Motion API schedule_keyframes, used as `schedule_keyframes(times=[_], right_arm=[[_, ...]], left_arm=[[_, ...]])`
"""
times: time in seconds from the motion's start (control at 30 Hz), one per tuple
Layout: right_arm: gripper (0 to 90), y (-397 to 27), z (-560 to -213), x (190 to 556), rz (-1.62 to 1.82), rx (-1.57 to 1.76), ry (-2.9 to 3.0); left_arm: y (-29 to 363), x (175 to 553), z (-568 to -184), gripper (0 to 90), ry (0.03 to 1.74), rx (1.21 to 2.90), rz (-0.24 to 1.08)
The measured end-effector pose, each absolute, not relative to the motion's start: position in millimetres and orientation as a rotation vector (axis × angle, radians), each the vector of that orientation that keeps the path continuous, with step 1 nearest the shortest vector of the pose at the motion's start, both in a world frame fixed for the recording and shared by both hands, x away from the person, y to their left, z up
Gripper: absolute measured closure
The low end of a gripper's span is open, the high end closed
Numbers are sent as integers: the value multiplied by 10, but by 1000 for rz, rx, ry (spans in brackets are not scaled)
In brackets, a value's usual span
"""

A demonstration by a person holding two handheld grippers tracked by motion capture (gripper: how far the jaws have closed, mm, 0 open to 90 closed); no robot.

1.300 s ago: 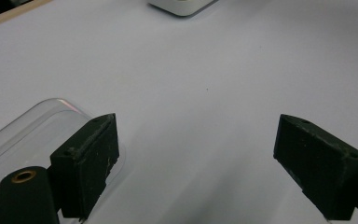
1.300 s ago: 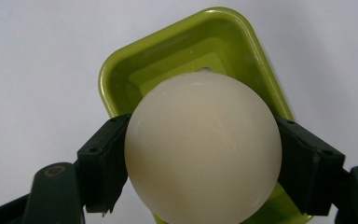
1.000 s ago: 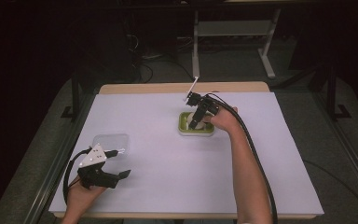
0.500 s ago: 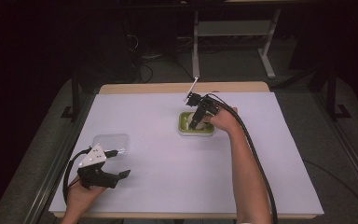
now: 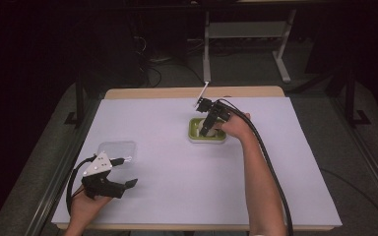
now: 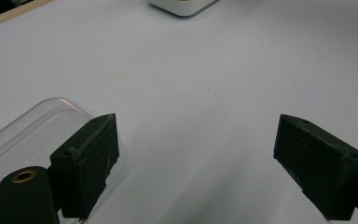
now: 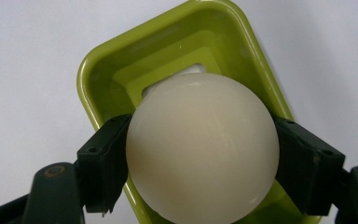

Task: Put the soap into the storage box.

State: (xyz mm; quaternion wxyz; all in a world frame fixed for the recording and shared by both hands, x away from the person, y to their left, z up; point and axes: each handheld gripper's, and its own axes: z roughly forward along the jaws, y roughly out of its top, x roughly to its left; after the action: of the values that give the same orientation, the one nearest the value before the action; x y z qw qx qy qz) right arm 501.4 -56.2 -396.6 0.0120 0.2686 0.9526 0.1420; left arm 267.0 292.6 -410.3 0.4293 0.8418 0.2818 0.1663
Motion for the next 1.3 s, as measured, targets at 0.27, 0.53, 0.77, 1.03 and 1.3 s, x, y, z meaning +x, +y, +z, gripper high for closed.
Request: schedule_keyframes(times=[0.27, 0.53, 0.77, 1.03, 1.3], right_arm=[[241, -566, -3967, 5015, 436, 833, 2970], [241, -566, -3973, 5020, 423, 826, 2967], [240, -577, -3975, 5023, 415, 838, 2965], [255, -603, -3897, 5010, 464, 841, 2954], [250, -654, -3826, 4967, 479, 854, 2961]], left_arm=[[2926, 2670, -4101, 136, 703, 2101, 415], [2925, 2663, -4093, 136, 706, 2097, 415], [2922, 2665, -4097, 136, 710, 2096, 412], [2918, 2667, -4093, 136, 704, 2098, 412], [2912, 2664, -4089, 136, 700, 2099, 409]])
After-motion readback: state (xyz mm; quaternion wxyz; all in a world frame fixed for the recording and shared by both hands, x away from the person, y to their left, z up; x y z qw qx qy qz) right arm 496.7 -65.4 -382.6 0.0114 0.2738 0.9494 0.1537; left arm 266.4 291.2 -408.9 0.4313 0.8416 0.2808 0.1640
